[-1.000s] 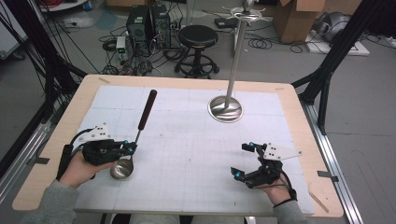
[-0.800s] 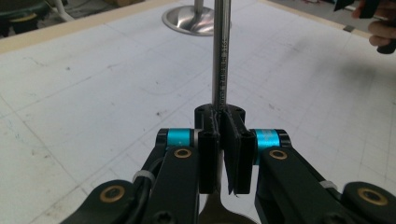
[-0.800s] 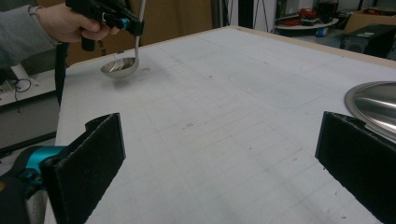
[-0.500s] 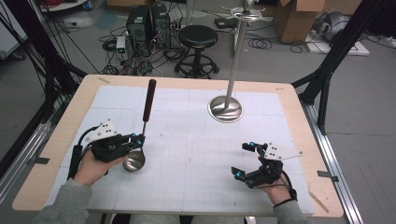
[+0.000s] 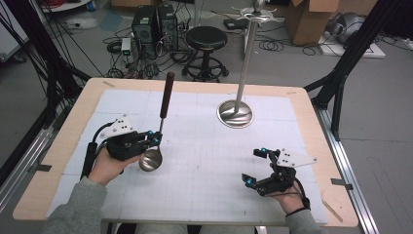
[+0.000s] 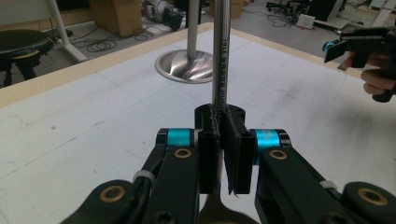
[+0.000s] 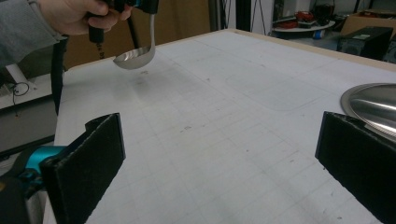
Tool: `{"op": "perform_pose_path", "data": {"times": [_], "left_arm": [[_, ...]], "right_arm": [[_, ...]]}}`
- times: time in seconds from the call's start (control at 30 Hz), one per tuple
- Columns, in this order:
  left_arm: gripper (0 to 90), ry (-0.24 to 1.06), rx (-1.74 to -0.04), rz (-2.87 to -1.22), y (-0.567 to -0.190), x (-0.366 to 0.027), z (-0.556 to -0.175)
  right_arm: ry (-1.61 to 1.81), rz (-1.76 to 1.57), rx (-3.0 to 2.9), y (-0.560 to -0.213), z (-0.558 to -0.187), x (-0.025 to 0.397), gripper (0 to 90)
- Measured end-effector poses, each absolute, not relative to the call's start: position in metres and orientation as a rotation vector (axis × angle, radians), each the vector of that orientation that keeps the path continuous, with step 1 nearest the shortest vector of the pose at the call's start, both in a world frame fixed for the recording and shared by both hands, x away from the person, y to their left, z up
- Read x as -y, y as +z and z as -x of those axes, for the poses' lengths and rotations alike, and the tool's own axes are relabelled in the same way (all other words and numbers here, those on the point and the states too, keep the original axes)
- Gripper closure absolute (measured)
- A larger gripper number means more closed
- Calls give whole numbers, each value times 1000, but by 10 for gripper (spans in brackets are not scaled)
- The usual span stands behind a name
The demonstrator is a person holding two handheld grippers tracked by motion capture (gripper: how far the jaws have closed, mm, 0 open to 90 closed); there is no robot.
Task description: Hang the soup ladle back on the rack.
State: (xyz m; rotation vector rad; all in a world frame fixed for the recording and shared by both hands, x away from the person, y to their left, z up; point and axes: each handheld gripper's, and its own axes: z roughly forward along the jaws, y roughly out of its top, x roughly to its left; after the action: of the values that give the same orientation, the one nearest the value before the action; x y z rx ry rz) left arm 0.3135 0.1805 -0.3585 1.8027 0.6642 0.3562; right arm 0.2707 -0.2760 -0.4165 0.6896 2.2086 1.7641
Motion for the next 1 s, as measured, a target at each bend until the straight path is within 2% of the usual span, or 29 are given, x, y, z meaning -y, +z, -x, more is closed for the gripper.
{"op": "perform_pose_path", "data": {"times": [1.0], "left_arm": [[843, 387, -661, -1812, -324, -145, -351]], "right_arm": [[1765, -692, -2207, -416, -269, 276, 2]]}}
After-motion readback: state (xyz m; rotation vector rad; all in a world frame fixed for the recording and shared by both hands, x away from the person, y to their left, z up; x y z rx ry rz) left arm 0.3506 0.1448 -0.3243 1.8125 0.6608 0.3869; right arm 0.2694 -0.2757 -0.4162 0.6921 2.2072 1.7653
